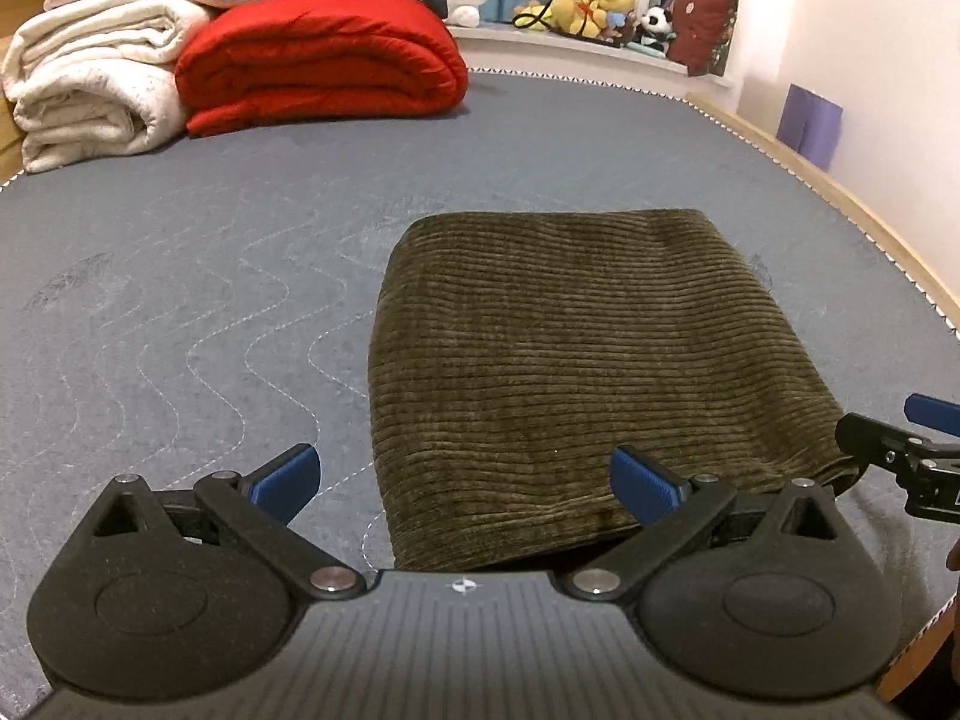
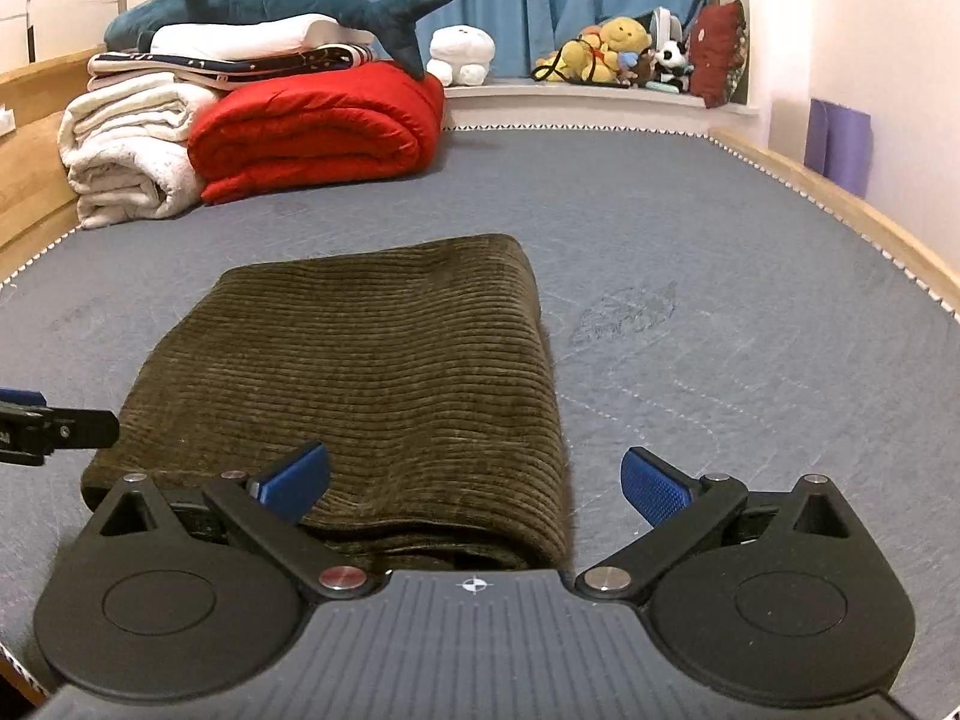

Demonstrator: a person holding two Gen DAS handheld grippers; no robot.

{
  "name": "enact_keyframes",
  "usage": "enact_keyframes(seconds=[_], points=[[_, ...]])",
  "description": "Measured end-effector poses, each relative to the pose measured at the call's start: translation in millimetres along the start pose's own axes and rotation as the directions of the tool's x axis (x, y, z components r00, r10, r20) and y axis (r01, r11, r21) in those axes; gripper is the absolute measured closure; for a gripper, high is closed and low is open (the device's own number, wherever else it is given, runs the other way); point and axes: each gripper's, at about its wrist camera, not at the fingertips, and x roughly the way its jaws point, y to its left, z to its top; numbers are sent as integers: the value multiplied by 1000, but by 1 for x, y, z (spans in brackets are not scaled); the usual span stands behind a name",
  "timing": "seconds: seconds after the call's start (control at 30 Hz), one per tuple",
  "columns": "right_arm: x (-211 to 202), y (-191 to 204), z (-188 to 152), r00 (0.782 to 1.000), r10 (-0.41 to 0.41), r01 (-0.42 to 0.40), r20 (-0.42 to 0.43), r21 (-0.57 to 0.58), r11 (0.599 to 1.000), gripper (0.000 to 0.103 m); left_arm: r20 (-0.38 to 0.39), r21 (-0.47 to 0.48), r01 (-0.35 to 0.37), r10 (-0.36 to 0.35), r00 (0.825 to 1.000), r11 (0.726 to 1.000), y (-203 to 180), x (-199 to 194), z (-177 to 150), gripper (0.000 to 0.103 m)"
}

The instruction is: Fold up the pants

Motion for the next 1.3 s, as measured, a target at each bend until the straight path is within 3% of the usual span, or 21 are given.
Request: enact_keyframes(seconds=[0.37,1.3], points=[[1,14,1,999,38,-38,1,-32,999,1,-24,-18,-7,7,1000,1000,-2,4,-6,0],[-1,10,0,999,45,-46,-6,-48,998,1,-31,-20,3,-3,1000,1000,-2,2,-7,0]])
